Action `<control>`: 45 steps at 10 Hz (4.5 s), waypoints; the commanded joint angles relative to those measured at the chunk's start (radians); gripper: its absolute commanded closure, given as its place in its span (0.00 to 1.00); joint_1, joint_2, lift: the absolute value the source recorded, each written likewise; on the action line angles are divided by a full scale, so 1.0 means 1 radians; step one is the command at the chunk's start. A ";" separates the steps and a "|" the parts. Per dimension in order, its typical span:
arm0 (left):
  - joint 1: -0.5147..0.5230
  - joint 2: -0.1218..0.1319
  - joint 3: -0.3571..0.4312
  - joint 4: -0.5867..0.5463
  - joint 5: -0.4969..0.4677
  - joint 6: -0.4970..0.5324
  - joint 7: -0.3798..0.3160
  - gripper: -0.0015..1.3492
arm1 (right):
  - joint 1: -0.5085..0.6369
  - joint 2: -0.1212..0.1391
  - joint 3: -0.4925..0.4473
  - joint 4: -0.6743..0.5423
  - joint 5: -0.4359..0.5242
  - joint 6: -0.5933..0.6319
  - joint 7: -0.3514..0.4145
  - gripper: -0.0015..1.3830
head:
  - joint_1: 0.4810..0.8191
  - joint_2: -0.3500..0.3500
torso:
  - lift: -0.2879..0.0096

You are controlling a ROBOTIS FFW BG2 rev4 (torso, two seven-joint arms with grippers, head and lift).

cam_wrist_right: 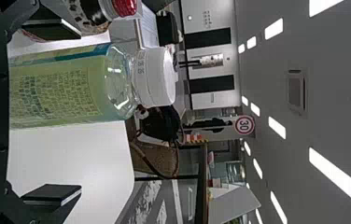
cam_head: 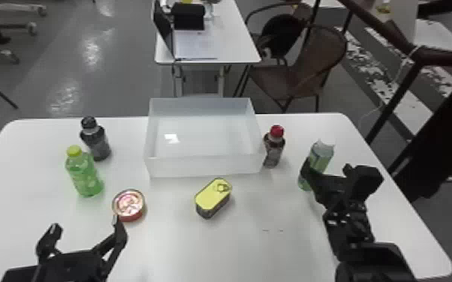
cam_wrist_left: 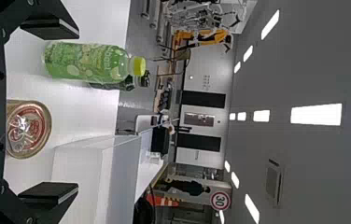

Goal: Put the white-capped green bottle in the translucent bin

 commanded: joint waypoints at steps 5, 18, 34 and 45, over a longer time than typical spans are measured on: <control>0.000 -0.003 0.001 0.000 0.000 -0.002 0.000 0.11 | -0.039 0.000 -0.019 0.051 -0.079 0.068 0.171 0.73 | 0.63 0.38 | 0.70; -0.032 -0.003 -0.015 0.025 0.020 0.004 -0.008 0.11 | -0.117 0.081 -0.012 -0.384 0.016 0.478 0.456 0.73 | 0.63 0.62 | 0.70; -0.026 -0.003 -0.019 0.051 0.066 -0.028 -0.008 0.11 | -0.284 0.167 0.037 0.113 0.118 0.156 0.705 0.34 | 0.63 0.74 | 0.70; -0.012 -0.003 -0.011 0.048 0.046 -0.062 0.002 0.11 | 0.619 0.020 -0.038 -0.805 0.159 0.231 0.206 0.35 | 0.63 0.62 | 0.70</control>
